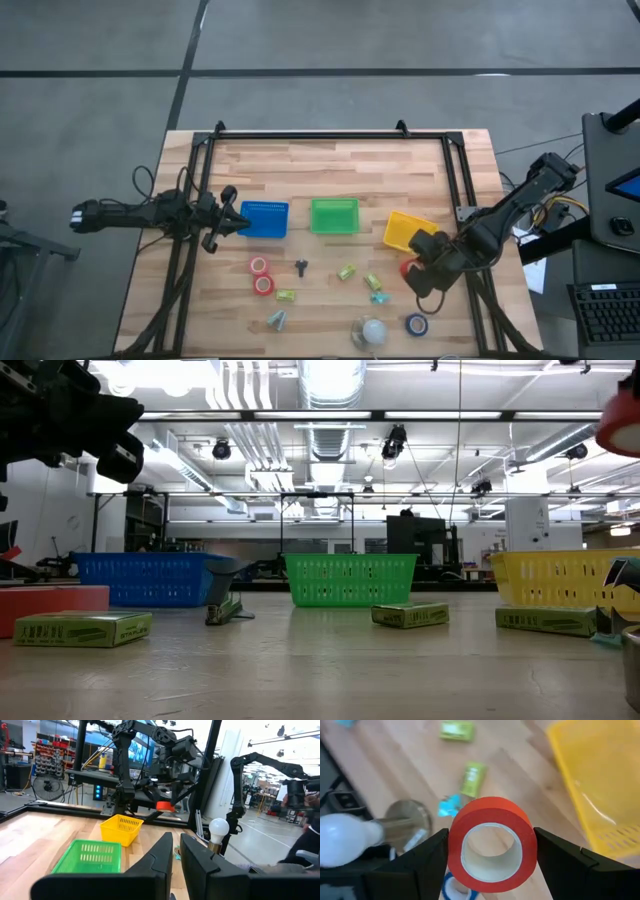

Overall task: Pick and place Stapler, Stapler remover, tape
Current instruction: Put the right orange tape into the yellow bin

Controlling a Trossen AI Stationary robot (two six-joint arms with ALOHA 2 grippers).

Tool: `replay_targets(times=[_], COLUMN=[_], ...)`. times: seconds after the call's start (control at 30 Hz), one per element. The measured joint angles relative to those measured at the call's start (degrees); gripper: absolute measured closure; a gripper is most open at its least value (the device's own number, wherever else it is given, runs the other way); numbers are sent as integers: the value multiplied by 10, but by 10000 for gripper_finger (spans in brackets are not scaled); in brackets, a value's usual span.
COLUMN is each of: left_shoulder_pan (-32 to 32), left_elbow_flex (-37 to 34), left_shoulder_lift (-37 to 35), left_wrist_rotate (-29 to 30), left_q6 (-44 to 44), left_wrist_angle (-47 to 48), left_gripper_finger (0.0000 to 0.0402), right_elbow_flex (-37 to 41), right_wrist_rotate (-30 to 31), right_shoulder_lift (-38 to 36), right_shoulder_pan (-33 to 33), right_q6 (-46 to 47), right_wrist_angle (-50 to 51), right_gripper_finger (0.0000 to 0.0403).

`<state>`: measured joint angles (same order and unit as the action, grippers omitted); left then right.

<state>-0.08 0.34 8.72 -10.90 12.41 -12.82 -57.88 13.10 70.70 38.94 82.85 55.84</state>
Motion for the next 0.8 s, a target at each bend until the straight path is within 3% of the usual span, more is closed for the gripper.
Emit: replay_targets(times=[0.33,0.53,0.67,0.8], left_shoulder_pan=[0,0,0,0], left_elbow_flex=[0,0,0,0], left_shoulder_lift=[0,0,0,0], left_wrist_rotate=[0,0,0,0], left_q6=[0,0,0,0], left_wrist_angle=[2,2,2,2], left_gripper_finger=[360,360,360,360], right_elbow_flex=[0,3,11,24], right_wrist_rotate=[12,88,108,84], right_shoulder_lift=[-21,-22,-23,-20], right_shoulder_pan=[-7,-56,-104,-156], right_q6=[113,190,174,123], right_wrist_angle=[107,223,216,212], right_gripper_finger=[139,138,139,138])
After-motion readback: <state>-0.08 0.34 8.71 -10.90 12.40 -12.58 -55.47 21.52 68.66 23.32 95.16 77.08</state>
